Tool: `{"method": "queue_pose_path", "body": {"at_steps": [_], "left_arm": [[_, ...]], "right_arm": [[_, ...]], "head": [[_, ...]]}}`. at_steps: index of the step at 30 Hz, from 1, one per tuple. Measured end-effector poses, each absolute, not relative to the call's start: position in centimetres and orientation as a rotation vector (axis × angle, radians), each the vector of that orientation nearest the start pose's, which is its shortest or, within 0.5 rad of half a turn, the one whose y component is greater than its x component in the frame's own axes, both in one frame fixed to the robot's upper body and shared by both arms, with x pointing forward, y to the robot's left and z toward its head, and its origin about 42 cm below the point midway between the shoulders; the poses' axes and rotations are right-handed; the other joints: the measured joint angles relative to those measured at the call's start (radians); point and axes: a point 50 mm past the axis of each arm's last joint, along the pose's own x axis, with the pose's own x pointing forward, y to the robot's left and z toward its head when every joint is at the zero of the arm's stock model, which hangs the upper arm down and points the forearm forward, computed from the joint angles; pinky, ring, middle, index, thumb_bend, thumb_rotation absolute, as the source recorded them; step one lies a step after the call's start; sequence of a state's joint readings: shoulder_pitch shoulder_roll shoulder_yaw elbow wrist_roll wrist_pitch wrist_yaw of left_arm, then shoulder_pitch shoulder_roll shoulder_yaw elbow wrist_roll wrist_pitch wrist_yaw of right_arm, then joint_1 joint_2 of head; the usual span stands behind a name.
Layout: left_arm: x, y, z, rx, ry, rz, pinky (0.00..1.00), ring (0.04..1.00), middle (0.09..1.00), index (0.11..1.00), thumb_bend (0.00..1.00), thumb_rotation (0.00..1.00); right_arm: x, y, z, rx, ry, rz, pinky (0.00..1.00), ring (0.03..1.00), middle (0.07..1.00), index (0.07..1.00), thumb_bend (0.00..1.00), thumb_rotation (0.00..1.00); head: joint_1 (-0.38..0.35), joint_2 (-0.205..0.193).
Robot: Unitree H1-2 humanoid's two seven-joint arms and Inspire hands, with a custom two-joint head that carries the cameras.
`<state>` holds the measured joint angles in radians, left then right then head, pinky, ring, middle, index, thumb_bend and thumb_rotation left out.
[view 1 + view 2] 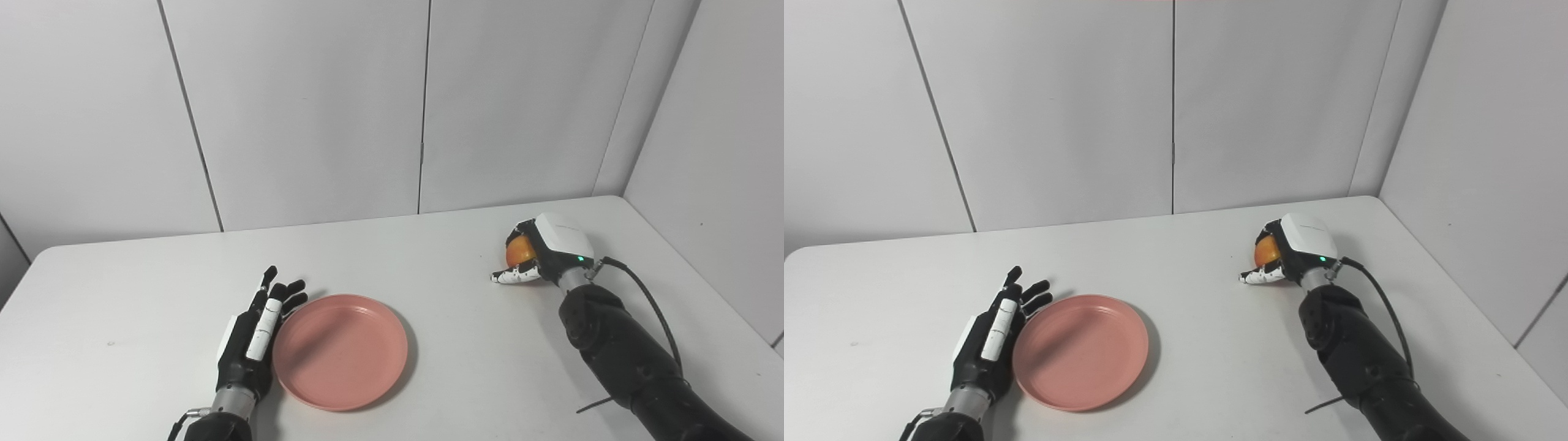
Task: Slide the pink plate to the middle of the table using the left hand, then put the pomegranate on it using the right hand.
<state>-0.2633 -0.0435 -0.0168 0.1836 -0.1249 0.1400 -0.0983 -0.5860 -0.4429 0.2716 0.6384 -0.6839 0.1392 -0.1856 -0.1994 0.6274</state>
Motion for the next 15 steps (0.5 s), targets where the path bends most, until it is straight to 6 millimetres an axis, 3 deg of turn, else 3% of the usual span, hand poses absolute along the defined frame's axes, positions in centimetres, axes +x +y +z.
{"method": "queue_pose_path", "body": {"at_steps": [9, 15], "left_arm": [[36.5, 15.9, 11.9, -0.153, 0.067, -0.205, 0.81, 0.827, 0.832, 0.985, 0.88, 0.78], [36.4, 15.9, 12.0, -0.153, 0.064, -0.205, 0.81, 0.834, 0.839, 0.988, 0.88, 0.77]], "right_arm": [[46.0, -33.0, 16.0, -1.255, 0.048, -0.091, 0.17, 0.221, 0.287, 0.471, 0.51, 0.15], [45.9, -31.5, 17.2, -1.246, 0.013, -0.019, 0.2, 0.249, 0.315, 0.472, 0.51, 0.15]], "head": [[0.002, 0.003], [0.02, 0.008]]}}
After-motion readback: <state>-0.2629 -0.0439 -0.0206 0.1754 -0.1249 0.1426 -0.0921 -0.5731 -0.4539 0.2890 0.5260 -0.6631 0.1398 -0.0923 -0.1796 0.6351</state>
